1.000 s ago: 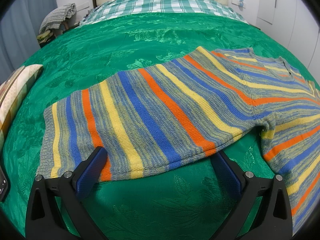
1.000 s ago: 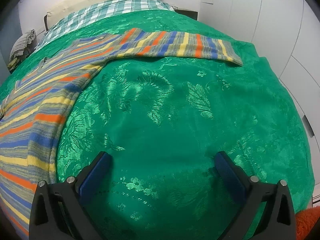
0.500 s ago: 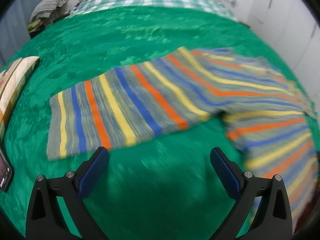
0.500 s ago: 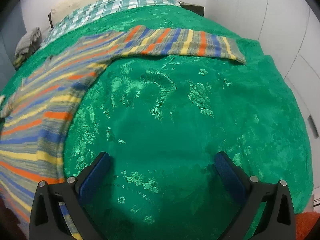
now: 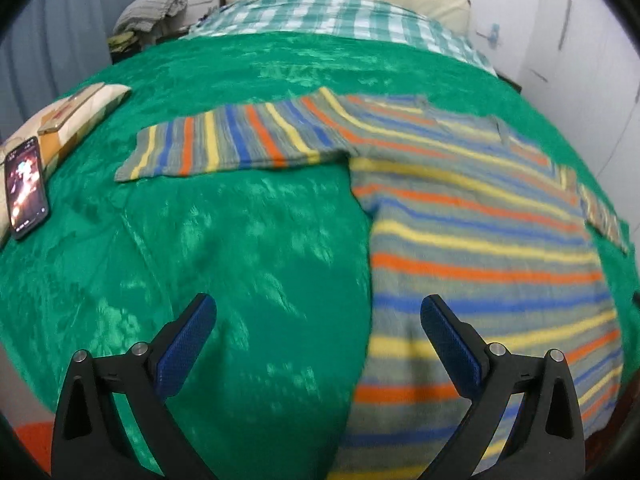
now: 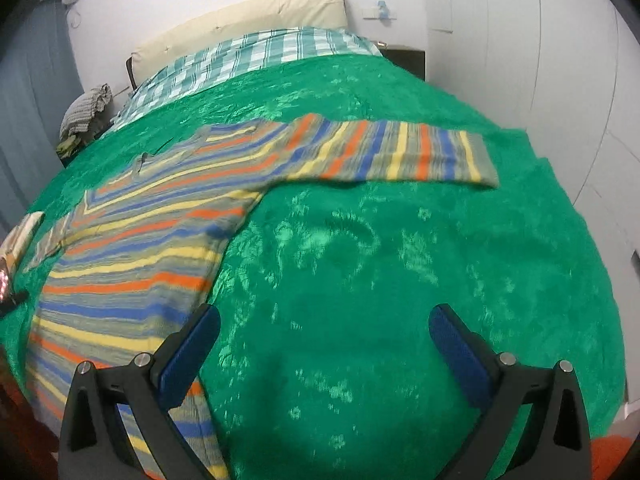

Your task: Fold small clothes

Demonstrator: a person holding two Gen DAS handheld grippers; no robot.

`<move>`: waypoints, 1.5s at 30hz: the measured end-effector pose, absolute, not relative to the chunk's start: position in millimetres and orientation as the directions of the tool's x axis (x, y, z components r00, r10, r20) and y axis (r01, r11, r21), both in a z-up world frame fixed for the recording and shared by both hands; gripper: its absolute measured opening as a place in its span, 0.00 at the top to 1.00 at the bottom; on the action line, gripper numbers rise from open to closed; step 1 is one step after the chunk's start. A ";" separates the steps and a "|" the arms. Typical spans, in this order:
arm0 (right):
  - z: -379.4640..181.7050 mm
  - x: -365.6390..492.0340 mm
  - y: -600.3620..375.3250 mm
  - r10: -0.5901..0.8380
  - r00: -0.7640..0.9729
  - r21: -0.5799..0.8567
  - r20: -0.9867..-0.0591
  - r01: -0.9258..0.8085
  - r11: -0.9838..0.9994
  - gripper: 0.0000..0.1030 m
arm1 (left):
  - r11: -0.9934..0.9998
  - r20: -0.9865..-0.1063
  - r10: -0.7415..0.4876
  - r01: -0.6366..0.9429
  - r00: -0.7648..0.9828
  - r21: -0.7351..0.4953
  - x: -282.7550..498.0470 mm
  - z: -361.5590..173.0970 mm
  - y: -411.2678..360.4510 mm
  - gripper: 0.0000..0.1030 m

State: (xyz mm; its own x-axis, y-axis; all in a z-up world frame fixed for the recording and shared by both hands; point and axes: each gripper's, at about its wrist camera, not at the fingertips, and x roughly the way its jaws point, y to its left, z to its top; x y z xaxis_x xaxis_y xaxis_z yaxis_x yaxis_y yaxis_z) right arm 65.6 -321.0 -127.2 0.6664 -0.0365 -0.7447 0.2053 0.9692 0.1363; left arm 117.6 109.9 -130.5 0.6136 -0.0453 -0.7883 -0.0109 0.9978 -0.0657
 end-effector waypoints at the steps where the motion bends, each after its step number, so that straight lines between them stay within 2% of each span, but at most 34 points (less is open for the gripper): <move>1: -126.5 63.4 -324.3 -0.026 0.673 0.162 -0.739 0.215 0.963 0.00 | 0.999 -0.786 -0.036 -0.006 0.617 -0.050 114.2 -130.3 106.6 0.01; 3: -126.8 60.3 -329.7 -0.006 0.679 0.204 -0.734 0.230 0.952 0.00 | 0.999 -0.792 -0.002 -0.035 0.610 -0.030 112.4 -132.1 103.8 0.01; 6: -130.2 60.8 -329.3 -0.006 0.671 0.205 -0.742 0.235 0.950 0.00 | 0.992 -0.803 -0.003 -0.096 0.595 -0.076 111.3 -135.8 102.6 0.01; 9: -129.5 61.8 -316.7 -0.049 0.658 0.139 -0.751 0.230 0.963 0.00 | 0.992 -0.818 -0.038 -0.077 0.574 -0.101 109.0 -146.6 95.1 0.01; 13: -129.6 60.5 -299.5 -0.163 0.628 -0.012 -0.761 0.238 0.971 0.00 | 0.999 -0.815 0.007 -0.033 0.580 -0.015 111.1 -158.7 91.4 0.01; 15: -128.0 58.2 -295.0 -0.205 0.626 -0.061 -0.752 0.243 0.968 0.00 | 0.999 -0.816 -0.008 -0.023 0.579 -0.026 113.3 -161.8 93.2 0.00; 22: -119.4 51.7 -284.6 -0.287 0.636 -0.161 -0.716 0.251 0.955 0.01 | 1.000 -0.815 0.015 -0.013 0.580 0.009 110.8 -166.4 88.2 0.00; 45: -121.8 57.1 -278.2 -0.390 0.616 -0.283 -0.685 0.269 0.921 0.01 | 1.000 -0.797 0.022 -0.022 0.604 0.011 104.8 -169.7 88.0 0.00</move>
State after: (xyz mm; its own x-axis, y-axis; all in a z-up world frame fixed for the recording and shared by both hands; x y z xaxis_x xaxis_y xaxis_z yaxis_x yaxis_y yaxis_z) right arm 57.1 -278.2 -121.8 0.6157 -0.3903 -0.6845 0.2686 0.9207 -0.2833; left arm 104.8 88.0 -169.7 0.6037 0.0218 -0.7969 -0.0217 0.9997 0.0110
